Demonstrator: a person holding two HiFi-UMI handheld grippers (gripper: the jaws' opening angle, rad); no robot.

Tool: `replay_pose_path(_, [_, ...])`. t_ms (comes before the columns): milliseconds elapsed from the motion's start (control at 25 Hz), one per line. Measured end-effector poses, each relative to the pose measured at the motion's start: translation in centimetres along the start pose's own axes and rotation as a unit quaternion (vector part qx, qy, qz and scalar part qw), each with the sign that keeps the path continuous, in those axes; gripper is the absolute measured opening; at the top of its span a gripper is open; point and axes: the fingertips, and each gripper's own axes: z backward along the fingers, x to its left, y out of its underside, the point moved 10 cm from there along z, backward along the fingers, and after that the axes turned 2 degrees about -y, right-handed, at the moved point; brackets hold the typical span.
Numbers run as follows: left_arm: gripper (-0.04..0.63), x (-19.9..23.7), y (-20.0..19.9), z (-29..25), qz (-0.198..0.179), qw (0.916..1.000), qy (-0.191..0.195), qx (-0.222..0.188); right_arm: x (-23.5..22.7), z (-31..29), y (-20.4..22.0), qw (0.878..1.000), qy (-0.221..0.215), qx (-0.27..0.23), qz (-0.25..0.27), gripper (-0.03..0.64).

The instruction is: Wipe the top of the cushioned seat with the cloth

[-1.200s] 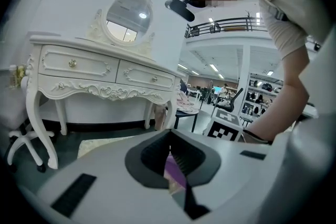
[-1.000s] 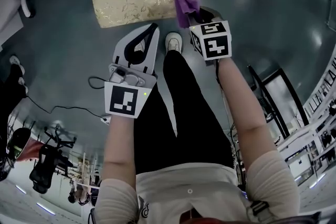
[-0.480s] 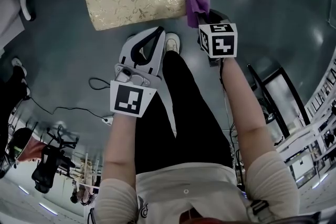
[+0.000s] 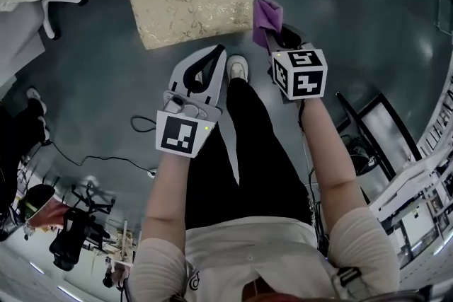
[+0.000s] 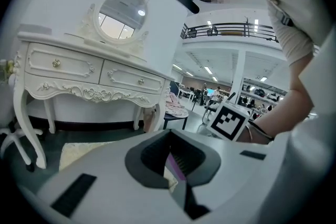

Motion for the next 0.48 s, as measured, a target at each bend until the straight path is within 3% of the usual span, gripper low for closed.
replay_pose_path(120, [0.012, 0.8, -1.6, 1.7, -0.018, 0.9998, 0.003, 0.003, 2.8, 1.6, -2.0, 0.999, -0.018, -0.045, 0.022, 0.081])
replay_pose_path(320, [0.012, 3.1, -5.0, 6.0, 0.001, 0.9999, -0.008, -0.015, 8.3, 5.1, -5.4, 0.991, -0.036, -0.105, 0.073, 0.081])
replay_pose_path(480, [0.012, 4.0, -9.2, 9.6, -0.037, 0.9984, -0.027, -0.034, 12.1, 9.1, -8.4, 0.984, -0.044, -0.153, 0.08, 0.081])
